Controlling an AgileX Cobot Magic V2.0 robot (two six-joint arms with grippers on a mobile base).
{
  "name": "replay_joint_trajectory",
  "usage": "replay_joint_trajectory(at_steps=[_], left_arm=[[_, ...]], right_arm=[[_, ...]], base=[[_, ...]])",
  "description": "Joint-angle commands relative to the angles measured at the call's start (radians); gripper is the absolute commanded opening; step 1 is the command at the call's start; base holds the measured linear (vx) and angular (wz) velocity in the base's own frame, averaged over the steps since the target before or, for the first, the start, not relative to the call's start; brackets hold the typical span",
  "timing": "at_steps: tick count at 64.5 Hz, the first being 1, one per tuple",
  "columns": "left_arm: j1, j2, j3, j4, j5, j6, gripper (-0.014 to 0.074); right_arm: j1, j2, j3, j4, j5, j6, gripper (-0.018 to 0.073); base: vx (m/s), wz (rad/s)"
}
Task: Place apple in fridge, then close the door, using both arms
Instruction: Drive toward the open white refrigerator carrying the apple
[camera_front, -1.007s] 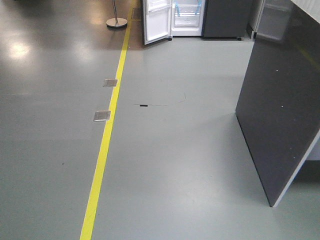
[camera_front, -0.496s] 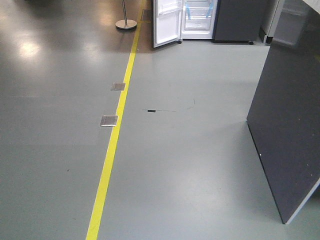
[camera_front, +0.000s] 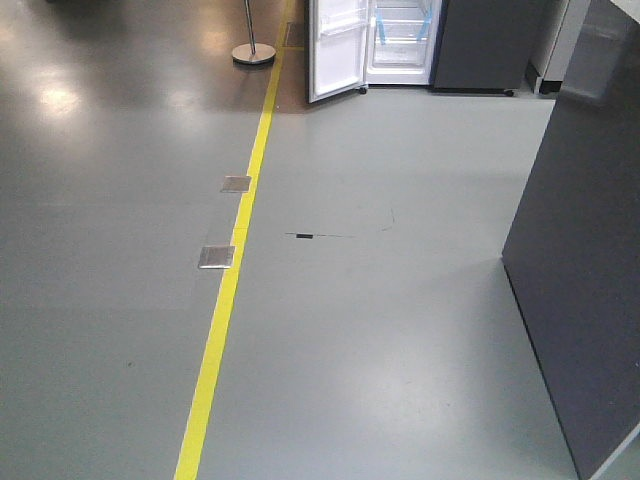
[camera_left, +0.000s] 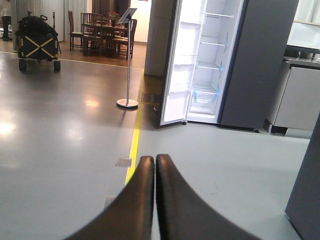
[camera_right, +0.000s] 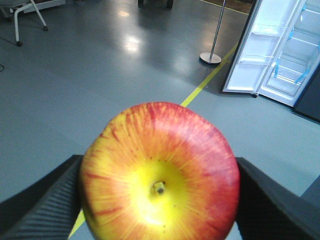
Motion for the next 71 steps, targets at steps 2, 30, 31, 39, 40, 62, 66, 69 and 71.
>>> replay_joint_trajectory(at_steps=[2, 30, 31, 39, 40, 62, 66, 69, 71], left_arm=[[0.002, -0.015, -0.018, -0.006, -0.067, -0.002, -0.0007], [0.002, -0.015, -0.018, -0.006, -0.067, -0.002, -0.0007], [0.002, -0.015, -0.018, -0.006, -0.067, -0.002, -0.0007], [0.002, -0.015, -0.018, -0.006, -0.067, -0.002, -0.0007], [0.002, -0.015, -0.018, -0.006, -0.067, -0.002, -0.0007], [0.002, -0.015, -0.018, -0.006, -0.067, -0.002, -0.0007], [0.002, -0.015, -0.018, -0.006, -0.067, -0.002, -0.0007], [0.002, -0.015, -0.018, -0.006, -0.067, -0.002, -0.0007], [0.002, -0.015, -0.018, -0.006, -0.067, -0.002, -0.0007]], right_arm=[[-0.003, -0.002, -0.025, 0.028, -0.078, -0.005, 0.013], [-0.003, -0.002, -0.025, 0.028, -0.078, -0.005, 0.013], [-0.003, -0.002, -0.025, 0.028, -0.078, -0.005, 0.013], [-0.003, -0.002, -0.025, 0.028, -0.078, -0.005, 0.013], [-0.003, -0.002, -0.025, 0.028, -0.078, -0.005, 0.013], [-0.003, -0.002, -0.025, 0.028, -0.078, -0.005, 0.013], [-0.003, -0.002, -0.025, 0.028, -0.078, -0.005, 0.013], [-0.003, -0.002, -0.025, 0.028, -0.078, -0.005, 0.013], [-0.003, -0.002, -0.025, 0.028, -0.078, -0.005, 0.013]], base=[[0.19, -0.02], [0.21, -0.03], [0.22, -0.02], [0.23, -0.02], [0.23, -0.02], [0.23, -0.02], [0.24, -0.03], [0.24, -0.02], [0.25, -0.02]])
